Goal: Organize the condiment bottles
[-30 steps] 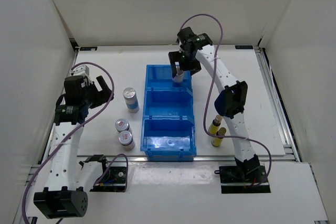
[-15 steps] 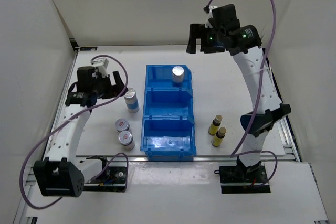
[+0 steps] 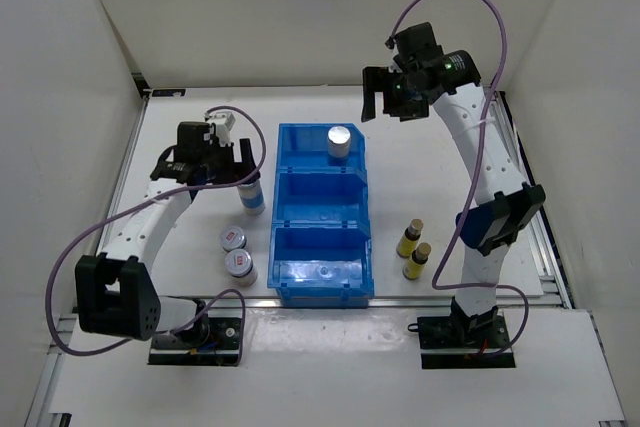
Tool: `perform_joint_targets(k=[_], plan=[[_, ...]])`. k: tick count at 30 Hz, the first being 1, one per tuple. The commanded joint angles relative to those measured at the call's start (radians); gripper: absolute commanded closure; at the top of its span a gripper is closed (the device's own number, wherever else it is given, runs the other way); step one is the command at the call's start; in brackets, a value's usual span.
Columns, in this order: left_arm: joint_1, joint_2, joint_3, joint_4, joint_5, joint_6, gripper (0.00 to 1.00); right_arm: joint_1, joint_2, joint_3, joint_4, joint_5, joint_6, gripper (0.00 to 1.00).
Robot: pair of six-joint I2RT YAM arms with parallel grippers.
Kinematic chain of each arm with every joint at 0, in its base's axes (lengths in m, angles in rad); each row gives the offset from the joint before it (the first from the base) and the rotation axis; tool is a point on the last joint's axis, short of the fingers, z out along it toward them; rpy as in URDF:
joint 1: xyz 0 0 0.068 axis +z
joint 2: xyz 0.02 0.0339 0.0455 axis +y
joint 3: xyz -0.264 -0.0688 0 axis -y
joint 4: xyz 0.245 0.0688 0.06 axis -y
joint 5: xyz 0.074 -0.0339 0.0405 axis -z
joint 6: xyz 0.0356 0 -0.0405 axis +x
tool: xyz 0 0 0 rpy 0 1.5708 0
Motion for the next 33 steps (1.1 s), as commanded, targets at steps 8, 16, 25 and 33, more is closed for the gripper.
perform_joint_targets(k=[8,16,25,33], plan=[[-0.022,0.068,0.027,0.050,-0.049,-0.004,0.02,-0.043,-0.033,-0.060,-0.011,-0.018,0.007,0.00],[-0.022,0.070,0.036,0.060,-0.003,0.005,0.32,-0.073,-0.062,-0.141,-0.011,-0.029,-0.002,0.00],[-0.022,0.039,0.261,-0.048,-0.136,0.060,0.64,-0.092,-0.094,-0.198,-0.011,-0.029,-0.002,0.00],[-0.033,0.226,0.749,-0.068,-0.146,0.008,0.81,-0.110,-0.144,-0.274,-0.002,-0.038,-0.002,0.00]])
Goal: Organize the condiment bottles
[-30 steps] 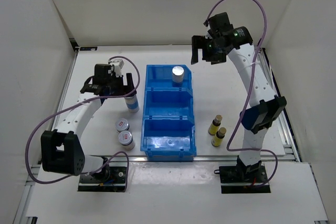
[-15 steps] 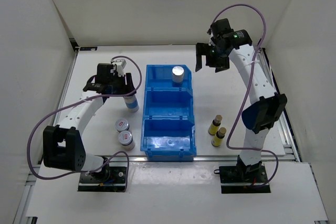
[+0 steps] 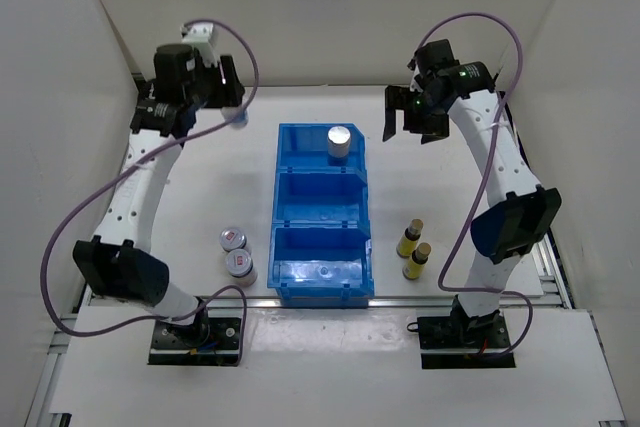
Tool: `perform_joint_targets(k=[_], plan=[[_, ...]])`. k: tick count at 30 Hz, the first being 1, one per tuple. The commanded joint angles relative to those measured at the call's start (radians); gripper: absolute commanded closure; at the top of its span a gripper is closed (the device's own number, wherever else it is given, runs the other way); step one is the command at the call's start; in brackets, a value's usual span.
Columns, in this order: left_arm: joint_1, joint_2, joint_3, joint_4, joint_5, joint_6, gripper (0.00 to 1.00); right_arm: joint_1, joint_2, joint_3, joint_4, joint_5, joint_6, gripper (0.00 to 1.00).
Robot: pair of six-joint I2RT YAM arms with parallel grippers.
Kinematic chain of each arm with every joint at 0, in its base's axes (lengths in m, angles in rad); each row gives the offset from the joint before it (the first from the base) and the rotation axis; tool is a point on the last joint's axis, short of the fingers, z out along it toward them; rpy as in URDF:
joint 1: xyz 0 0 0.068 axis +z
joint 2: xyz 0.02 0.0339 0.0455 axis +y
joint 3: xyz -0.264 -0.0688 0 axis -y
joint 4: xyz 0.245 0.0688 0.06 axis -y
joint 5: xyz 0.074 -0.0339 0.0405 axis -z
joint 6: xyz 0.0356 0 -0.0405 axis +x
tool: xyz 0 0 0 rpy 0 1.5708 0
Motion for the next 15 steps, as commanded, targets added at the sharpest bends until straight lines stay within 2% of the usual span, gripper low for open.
perform_joint_targets(k=[1,3,7,15], plan=[[-0.025,0.065,0.182,0.049,0.016,-0.049,0.81,-0.016,-0.052,-0.022,0.009,-0.011,-0.002,0.00],[-0.049,0.142,0.277,0.049,0.036,-0.059,0.82,-0.016,-0.078,-0.048,0.009,-0.011,-0.002,0.00],[-0.152,0.249,0.363,0.049,0.062,-0.059,0.82,-0.025,-0.104,-0.089,0.018,0.009,0.007,0.00],[-0.241,0.338,0.366,0.049,0.062,-0.059,0.82,-0.073,-0.188,-0.184,0.018,0.018,0.007,0.00]])
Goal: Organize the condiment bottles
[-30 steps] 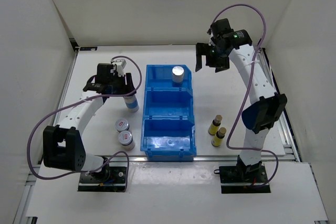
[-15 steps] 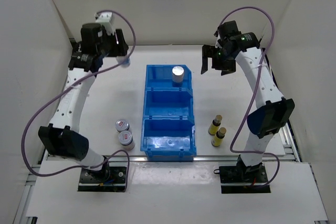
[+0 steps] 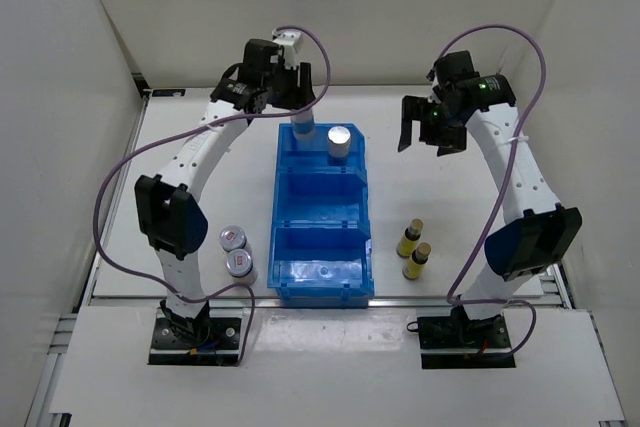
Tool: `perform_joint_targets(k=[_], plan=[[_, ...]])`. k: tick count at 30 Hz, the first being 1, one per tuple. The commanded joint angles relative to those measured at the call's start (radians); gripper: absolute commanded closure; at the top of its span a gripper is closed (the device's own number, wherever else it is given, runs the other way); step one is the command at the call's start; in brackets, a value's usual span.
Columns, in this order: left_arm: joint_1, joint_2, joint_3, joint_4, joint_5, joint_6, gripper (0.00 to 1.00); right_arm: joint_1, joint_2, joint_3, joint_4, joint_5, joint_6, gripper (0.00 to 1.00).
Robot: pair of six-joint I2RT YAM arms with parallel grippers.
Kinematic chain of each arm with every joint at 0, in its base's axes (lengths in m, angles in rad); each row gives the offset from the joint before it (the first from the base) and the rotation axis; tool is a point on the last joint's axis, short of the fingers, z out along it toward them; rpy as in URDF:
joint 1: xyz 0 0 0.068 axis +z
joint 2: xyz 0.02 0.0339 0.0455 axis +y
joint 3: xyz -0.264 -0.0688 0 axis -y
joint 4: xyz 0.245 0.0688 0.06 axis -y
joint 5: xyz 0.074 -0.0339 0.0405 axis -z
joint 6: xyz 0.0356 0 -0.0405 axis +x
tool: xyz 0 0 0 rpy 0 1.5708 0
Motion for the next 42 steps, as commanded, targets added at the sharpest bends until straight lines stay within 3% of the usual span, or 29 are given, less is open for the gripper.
perform_joint_targets(k=[1,11,16,20,25,31,32,34,35,42], plan=[[-0.005,-0.065,0.018,0.047,0.014,-0.006,0.82,-0.035,-0.068,-0.032,0.012,0.013,0.007,0.00],[-0.023,-0.033,-0.110,0.047,0.014,-0.027,0.82,-0.067,-0.091,-0.072,0.012,0.013,0.007,0.00],[-0.023,0.013,-0.145,0.056,0.026,-0.055,0.76,-0.067,-0.071,-0.095,0.000,-0.007,0.007,0.00],[-0.023,0.050,-0.145,0.056,0.038,-0.090,0.67,-0.067,-0.047,-0.118,-0.040,0.005,0.007,0.00],[-0.023,0.059,-0.145,0.056,0.038,-0.090,0.35,-0.067,-0.084,-0.164,-0.040,0.029,0.016,0.00],[-0.033,0.059,-0.145,0.056,0.038,-0.081,0.19,-0.049,-0.139,-0.232,-0.050,0.040,0.028,0.00],[-0.033,0.050,-0.145,0.056,0.038,-0.081,0.10,-0.049,-0.165,-0.244,-0.033,0.019,0.028,0.00],[-0.033,0.050,-0.145,0.056,0.038,-0.081,0.08,-0.029,-0.174,-0.279,-0.022,0.010,0.019,0.00],[-0.033,0.041,-0.157,0.056,0.038,-0.072,0.00,-0.029,-0.188,-0.288,-0.022,0.010,0.019,0.00],[-0.033,-0.039,-0.165,0.056,-0.074,-0.049,0.00,0.063,-0.257,-0.350,-0.022,0.010,0.019,0.07]])
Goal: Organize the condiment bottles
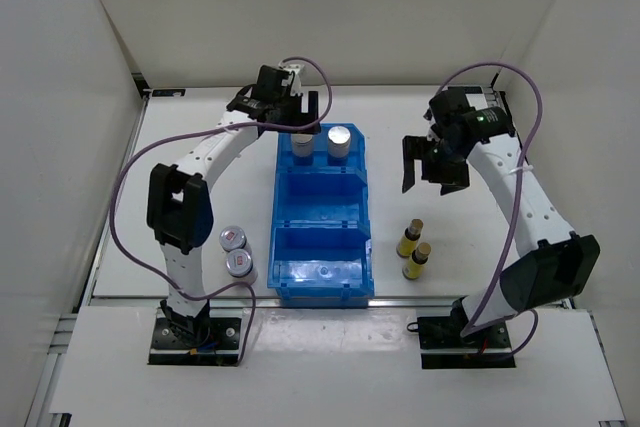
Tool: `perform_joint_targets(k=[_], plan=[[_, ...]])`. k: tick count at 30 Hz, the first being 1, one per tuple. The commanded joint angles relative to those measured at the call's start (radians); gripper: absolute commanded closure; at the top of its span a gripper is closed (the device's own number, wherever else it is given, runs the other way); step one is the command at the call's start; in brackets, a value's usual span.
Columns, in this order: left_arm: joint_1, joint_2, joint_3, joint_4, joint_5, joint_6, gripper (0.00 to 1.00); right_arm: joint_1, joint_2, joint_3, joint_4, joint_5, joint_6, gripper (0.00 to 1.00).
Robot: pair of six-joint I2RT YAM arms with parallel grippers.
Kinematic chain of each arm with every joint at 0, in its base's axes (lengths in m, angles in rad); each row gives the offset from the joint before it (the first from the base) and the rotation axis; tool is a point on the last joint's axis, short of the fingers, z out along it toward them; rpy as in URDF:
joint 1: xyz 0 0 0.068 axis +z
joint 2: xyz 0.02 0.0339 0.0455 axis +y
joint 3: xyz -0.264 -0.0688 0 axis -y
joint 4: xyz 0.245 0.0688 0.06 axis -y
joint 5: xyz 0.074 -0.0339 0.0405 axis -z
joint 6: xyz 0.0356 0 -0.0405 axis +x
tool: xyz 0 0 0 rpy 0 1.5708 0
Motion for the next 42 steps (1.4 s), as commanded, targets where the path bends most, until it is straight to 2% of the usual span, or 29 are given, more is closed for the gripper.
perform_joint_targets(k=[1,4,6,10,11,14,17,21,26,29,34,37,42], plan=[[-0.005,-0.133,0.034,0.008,-0.117,0.034,0.00,0.040,-0.051,-0.015,0.011,0.004,0.001,0.07],[0.006,-0.197,0.058,-0.002,-0.192,0.097,0.00,0.077,-0.060,-0.064,0.011,0.004,0.001,0.10],[0.030,-0.245,0.034,-0.002,-0.193,0.111,0.00,0.103,-0.060,-0.088,0.011,0.013,0.010,0.11],[0.030,-0.453,-0.165,-0.002,-0.277,0.135,0.00,0.141,-0.060,-0.147,0.033,0.025,0.033,0.15],[0.030,-0.496,-0.275,-0.002,-0.288,0.135,0.00,0.151,-0.060,-0.171,0.033,0.042,0.033,0.17],[0.039,-0.668,-0.464,-0.031,-0.337,0.156,0.00,0.172,-0.051,-0.205,0.022,0.067,0.069,0.20],[0.039,-0.820,-0.578,-0.067,-0.348,0.157,0.00,0.172,-0.051,-0.233,0.022,0.076,0.094,0.23],[0.039,-0.946,-0.630,-0.110,-0.389,0.135,0.00,0.172,-0.042,-0.253,0.013,0.087,0.106,0.28],[0.039,-0.994,-0.640,-0.147,-0.438,0.135,0.00,0.172,-0.013,-0.290,0.022,0.088,0.125,0.30],[0.039,-1.003,-0.640,-0.157,-0.458,0.146,0.00,0.172,-0.002,-0.311,0.031,0.078,0.139,0.40],[0.039,-1.003,-0.649,-0.157,-0.469,0.157,0.00,0.172,0.021,-0.300,0.031,0.068,0.160,0.68],[0.039,-0.994,-0.649,-0.157,-0.469,0.157,0.00,0.181,0.021,-0.242,-0.007,0.081,0.169,0.78],[0.039,-0.994,-0.649,-0.157,-0.469,0.138,0.00,0.181,0.056,-0.014,-0.091,0.148,0.146,0.95]])
